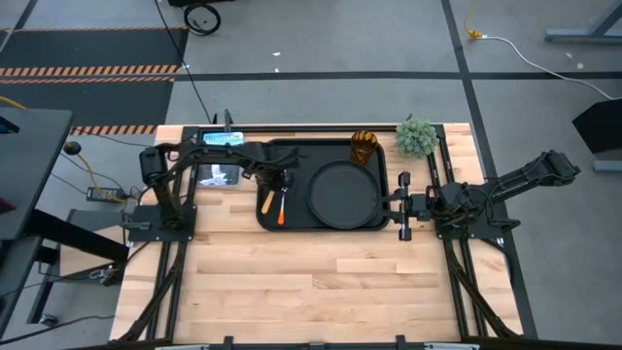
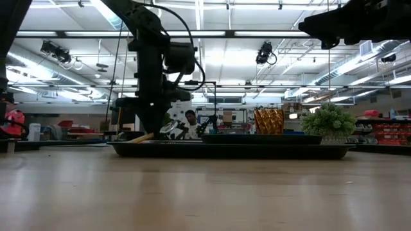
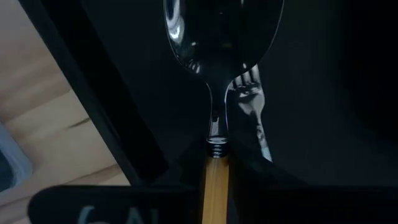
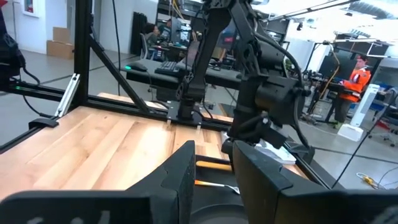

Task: Pick and place plate/cup/fork/spoon on tray
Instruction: Put the yellow spoon on the black serving tray beside the orange fork

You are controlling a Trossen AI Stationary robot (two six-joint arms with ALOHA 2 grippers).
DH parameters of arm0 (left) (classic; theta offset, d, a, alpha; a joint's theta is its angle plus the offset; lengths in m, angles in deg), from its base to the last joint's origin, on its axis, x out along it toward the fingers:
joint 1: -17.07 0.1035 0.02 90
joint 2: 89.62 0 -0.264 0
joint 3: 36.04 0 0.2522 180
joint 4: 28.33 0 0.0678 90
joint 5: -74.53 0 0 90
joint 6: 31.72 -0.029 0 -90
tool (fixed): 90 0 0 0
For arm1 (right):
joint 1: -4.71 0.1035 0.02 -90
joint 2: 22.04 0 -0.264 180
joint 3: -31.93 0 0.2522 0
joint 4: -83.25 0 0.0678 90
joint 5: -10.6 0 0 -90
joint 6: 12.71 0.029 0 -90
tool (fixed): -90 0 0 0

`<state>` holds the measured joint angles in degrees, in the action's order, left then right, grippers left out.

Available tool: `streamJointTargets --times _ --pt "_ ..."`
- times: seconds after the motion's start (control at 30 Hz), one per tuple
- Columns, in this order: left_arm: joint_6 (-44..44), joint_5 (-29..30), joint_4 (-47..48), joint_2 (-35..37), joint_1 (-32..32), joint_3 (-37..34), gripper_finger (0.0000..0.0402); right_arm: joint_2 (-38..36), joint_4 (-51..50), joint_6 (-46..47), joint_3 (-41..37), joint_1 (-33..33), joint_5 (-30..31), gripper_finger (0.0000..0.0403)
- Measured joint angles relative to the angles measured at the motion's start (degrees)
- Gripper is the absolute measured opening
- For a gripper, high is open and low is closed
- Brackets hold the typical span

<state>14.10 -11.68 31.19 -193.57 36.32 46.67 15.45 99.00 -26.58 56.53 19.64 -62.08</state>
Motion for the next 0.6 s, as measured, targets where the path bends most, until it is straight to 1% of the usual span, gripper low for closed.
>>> streamJointTargets --times 0.17,0.33,0.6 --pt "0.31 -1.89 0.01 -1.12 0.57 -0.02 0.0057 0.01 -0.02 0.0 0.0 0.0 -0.72 0.0116" --pt "1.73 -2.49 0.12 -1.12 0.55 -0.02 0.0062 -0.01 0.1 -0.03 0.0 0.0 -0.94 0.0116" --pt "2.4 -2.58 0.44 -1.12 -0.71 -0.02 0.0106 0.01 0.44 -0.2 0.0 0.0 -0.96 0.0116"
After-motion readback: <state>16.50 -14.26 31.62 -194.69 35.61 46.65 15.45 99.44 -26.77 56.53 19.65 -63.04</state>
